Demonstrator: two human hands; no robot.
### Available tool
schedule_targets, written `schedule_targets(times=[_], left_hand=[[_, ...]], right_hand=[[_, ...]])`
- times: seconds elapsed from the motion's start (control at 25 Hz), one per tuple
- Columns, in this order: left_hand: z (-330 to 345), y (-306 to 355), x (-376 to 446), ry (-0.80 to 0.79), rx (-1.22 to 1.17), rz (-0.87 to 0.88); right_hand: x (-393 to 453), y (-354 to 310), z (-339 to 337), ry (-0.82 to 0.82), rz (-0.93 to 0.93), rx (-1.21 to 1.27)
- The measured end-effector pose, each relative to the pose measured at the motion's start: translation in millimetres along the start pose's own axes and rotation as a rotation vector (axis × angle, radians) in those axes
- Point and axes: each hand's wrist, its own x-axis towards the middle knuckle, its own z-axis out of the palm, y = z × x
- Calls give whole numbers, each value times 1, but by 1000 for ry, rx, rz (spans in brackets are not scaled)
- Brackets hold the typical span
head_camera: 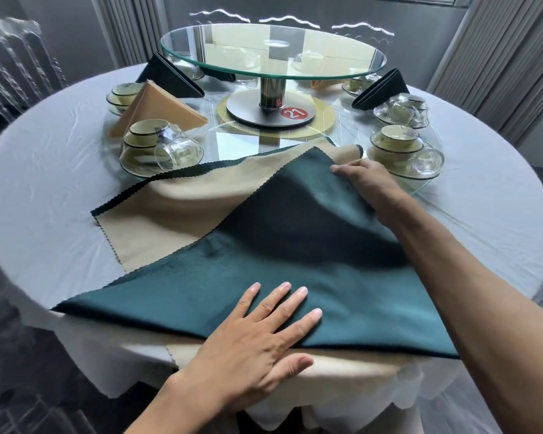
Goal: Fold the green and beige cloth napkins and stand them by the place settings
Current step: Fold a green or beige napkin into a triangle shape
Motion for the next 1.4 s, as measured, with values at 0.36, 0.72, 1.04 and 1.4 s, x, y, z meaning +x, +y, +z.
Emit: schedule_targets(times=[0.36,0.72,1.04,1.4], left_hand=[[-4,11,14,31,-74,-61],[4,36,35,53,-139,-307],[12,33,36,54,-49,-267],[12,35,39,23,-15,-283]], right_hand=[[6,-6,-17,-78,-255,-63],[-43,5,-6,435,-534,-449],[-186,140,11,85,-319,-933],[-167,152,-105,370,-23,-962]])
